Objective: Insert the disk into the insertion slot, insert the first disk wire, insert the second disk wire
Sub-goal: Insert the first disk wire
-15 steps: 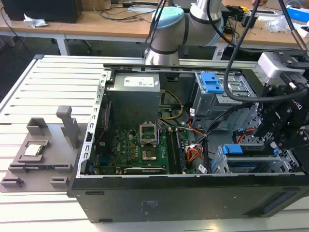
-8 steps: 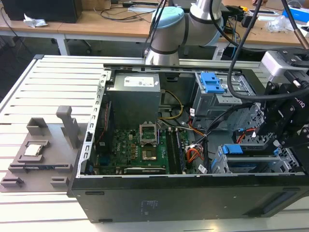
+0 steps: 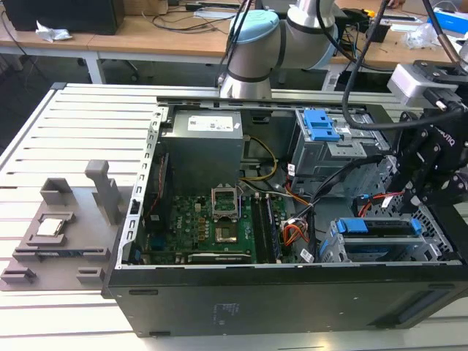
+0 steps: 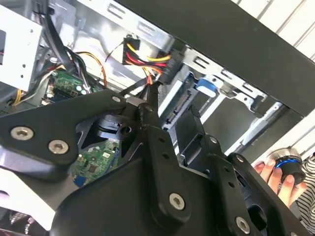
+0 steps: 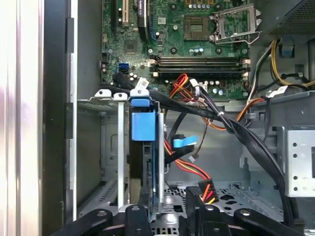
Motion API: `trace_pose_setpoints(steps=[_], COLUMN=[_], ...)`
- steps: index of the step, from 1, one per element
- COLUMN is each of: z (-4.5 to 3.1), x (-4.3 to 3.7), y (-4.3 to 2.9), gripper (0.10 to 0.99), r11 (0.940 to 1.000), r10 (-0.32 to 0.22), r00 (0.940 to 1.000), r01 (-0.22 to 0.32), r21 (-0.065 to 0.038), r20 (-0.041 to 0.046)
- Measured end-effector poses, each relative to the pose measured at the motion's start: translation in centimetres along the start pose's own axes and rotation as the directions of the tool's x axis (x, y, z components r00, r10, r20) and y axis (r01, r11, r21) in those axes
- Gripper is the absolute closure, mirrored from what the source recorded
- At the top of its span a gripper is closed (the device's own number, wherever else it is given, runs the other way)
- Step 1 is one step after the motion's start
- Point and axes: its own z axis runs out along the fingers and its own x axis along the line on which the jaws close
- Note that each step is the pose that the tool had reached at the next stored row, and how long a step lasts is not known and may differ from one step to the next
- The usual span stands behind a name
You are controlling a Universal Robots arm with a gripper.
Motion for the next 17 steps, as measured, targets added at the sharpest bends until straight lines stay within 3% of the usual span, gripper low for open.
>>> trace_pose_setpoints(steps=[4, 6, 8, 11, 14, 15, 16, 17], z=[-1.36, -1.31, -1.09, -0.93, -0.81, -0.54, -0.32, -0.23], x=[-0.31, -0.32, -0.47, -1.15, -1.57, -2.11, -2.24, -2.25], y=[0.06, -0.10, -1.13, -1.82, -2.09, -2.14, -2.16, -2.16], gripper=[0.667, 0.667, 0.667, 0.667, 0.667, 0.667, 0.667, 0.667], r11=[1.0000, 1.0000, 1.0000, 0.9999, 0.9998, 0.9994, 0.9988, 0.9983], r10=[0.000, 0.000, -0.007, -0.014, -0.022, -0.035, -0.050, -0.058], r00=[1.0000, 1.0000, 0.9999, 0.9998, 0.9990, 0.9982, 0.9974, 0.9964], r01=[0.000, 0.000, 0.007, 0.014, 0.022, 0.036, 0.050, 0.059], r21=[0.000, 0.000, 0.000, 0.001, 0.001, 0.001, 0.001, 0.001], r20=[-0.0010, -0.0010, -0.0121, -0.0168, -0.0402, -0.0475, -0.0513, -0.0609])
